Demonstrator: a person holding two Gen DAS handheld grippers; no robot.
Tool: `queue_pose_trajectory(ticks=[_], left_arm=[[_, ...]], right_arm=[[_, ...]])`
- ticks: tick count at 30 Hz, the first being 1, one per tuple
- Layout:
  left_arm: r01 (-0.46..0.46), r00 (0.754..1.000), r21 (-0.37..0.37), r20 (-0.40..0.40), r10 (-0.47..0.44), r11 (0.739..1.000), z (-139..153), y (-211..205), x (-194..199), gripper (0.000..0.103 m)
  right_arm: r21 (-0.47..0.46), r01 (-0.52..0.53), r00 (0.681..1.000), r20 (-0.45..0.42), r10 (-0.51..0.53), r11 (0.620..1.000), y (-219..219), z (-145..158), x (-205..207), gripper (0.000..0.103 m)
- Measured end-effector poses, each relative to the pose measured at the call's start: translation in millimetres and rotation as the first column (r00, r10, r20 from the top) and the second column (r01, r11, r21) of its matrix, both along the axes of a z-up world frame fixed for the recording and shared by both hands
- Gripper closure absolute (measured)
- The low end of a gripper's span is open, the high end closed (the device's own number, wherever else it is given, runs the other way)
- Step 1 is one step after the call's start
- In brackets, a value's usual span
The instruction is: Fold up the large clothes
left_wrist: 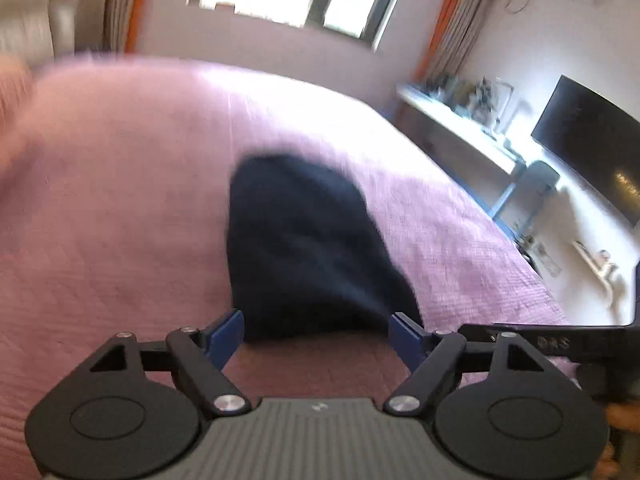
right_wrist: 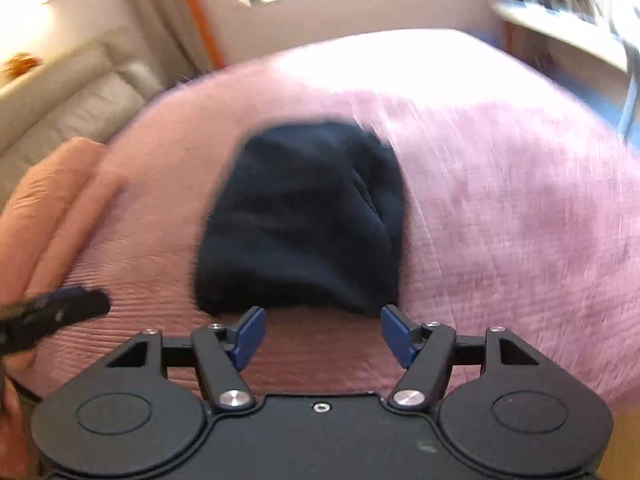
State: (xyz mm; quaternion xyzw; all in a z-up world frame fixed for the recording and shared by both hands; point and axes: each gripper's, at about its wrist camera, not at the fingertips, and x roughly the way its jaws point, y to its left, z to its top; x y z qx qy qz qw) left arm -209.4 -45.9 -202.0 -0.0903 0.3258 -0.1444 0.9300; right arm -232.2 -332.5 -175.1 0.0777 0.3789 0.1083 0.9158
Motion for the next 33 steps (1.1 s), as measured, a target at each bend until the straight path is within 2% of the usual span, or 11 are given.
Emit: queue_pose_trajectory(ticks=[2, 3, 4, 6, 8, 11, 16, 19, 24, 28, 33], left_arm=[[-0.019, 0.996, 0.023, 0.087, 0.017, 1.0, 33, -4, -19, 0.013], [-0.042, 0.993, 0.032, 0.114, 0.038, 0.999, 47, -7, -23, 0.003], [-0.076, 0.987, 0.047, 0.143, 0.068, 0.996, 62, -9, -32, 0.0], [-0.15, 0.977, 0.085, 0.163, 0.134, 0.985, 87, -14, -48, 0.0], [-0.203, 0.968, 0.133, 0.177, 0.178, 0.97, 108, -20, -62, 0.0], [-0.209, 0.965, 0.188, 0.201, 0.17, 0.96, 122, -30, -75, 0.0], [-0.241, 0.964, 0.204, 0.16, 0.21, 0.949, 120, -34, -80, 0.0], [-0.237, 0.968, 0.185, 0.121, 0.218, 0.954, 113, -33, -72, 0.0], [-0.261, 0.963, 0.211, 0.128, 0.238, 0.942, 107, -32, -73, 0.0], [-0.258, 0.964, 0.185, 0.106, 0.242, 0.948, 104, -28, -70, 0.0], [-0.246, 0.969, 0.195, 0.082, 0.235, 0.949, 96, -29, -68, 0.0]], right_arm=[[-0.043, -0.019, 0.997, 0.076, 0.022, 0.999, 13, 28, -15, 0.025], [-0.069, -0.007, 0.993, 0.114, 0.015, 0.998, 20, 42, -23, 0.021], [-0.088, 0.007, 0.989, 0.144, 0.006, 0.996, 25, 54, -30, 0.019], [-0.122, 0.045, 0.979, 0.204, -0.019, 0.992, 35, 75, -42, 0.002], [-0.132, 0.066, 0.964, 0.265, -0.029, 0.989, 43, 89, -53, 0.002], [-0.125, 0.097, 0.95, 0.306, -0.055, 0.987, 50, 101, -65, 0.001], [-0.121, 0.113, 0.973, 0.217, -0.084, 0.986, 51, 89, -52, 0.001], [-0.131, 0.123, 0.98, 0.173, -0.1, 0.984, 48, 83, -48, 0.001], [-0.202, 0.129, 0.982, 0.161, -0.097, 0.971, 49, 77, -50, 0.001], [-0.162, 0.123, 0.987, 0.122, -0.104, 0.979, 42, 72, -49, 0.001], [-0.126, 0.125, 0.99, 0.077, -0.116, 0.984, 35, 66, -46, 0.001]])
